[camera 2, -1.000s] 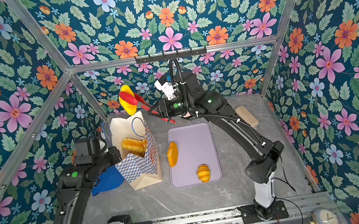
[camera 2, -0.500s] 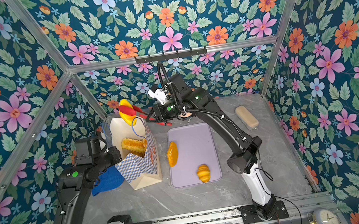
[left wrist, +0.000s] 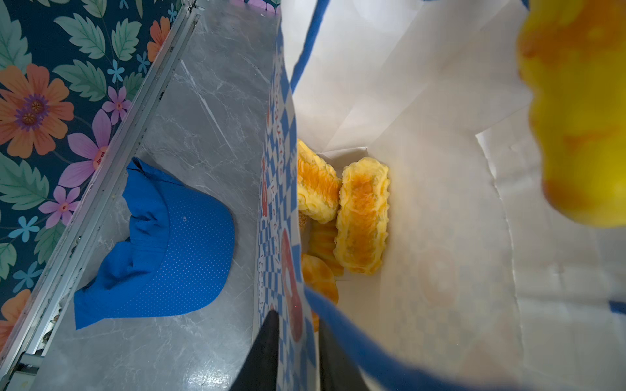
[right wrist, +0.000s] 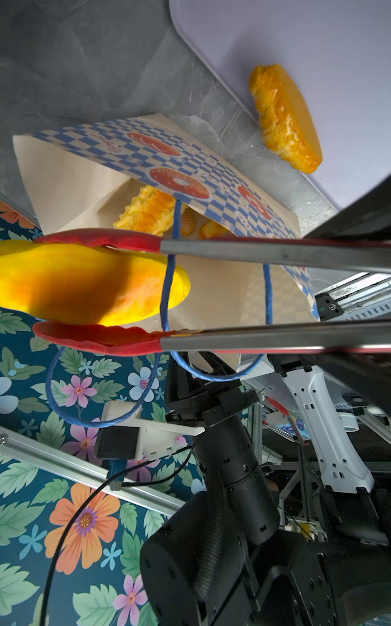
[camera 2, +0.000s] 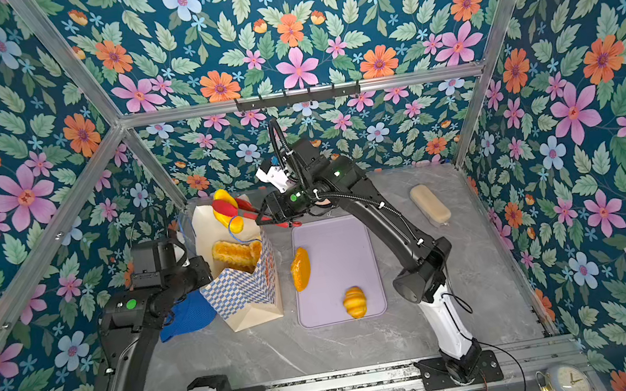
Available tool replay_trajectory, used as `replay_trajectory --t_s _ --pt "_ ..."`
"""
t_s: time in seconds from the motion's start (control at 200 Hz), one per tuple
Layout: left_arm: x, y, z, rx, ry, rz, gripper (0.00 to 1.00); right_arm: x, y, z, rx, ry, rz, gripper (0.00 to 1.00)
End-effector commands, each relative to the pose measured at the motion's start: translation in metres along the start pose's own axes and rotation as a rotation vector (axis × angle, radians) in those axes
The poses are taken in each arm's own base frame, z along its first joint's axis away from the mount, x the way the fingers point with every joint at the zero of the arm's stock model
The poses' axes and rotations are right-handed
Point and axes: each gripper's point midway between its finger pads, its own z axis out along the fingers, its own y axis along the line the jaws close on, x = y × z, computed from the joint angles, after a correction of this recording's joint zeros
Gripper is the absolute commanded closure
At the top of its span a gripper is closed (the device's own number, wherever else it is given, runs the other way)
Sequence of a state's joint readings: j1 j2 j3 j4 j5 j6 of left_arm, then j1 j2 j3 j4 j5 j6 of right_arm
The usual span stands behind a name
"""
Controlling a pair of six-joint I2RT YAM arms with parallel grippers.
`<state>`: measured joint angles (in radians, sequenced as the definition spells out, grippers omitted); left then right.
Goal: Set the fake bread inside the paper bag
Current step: 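Lift the yellow bread slice and carry it toward the bag, then open the tongs over the bag to drop the yellow slice in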
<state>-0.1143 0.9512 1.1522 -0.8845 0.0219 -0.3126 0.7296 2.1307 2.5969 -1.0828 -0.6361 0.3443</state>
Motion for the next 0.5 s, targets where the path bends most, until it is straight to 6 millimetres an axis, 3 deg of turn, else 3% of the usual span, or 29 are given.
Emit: replay_trajectory --t_s 0.0,0.25,0.495 --pt "-0.003 0.000 -0.001 0.001 -0.015 -0.006 0.76 0.003 0.004 -0.002 -0.013 0.009 -0.024 0.51" --pt "-0.003 0.000 -0.001 -0.001 -0.016 -0.006 0.76 0.002 0.008 -0.005 -0.012 0.000 -0.033 0.45" --pt "-0.003 0.000 -0.001 -0.001 -0.016 -0.005 0.76 -0.008 0.009 -0.014 0.026 -0.054 -0.036 0.46"
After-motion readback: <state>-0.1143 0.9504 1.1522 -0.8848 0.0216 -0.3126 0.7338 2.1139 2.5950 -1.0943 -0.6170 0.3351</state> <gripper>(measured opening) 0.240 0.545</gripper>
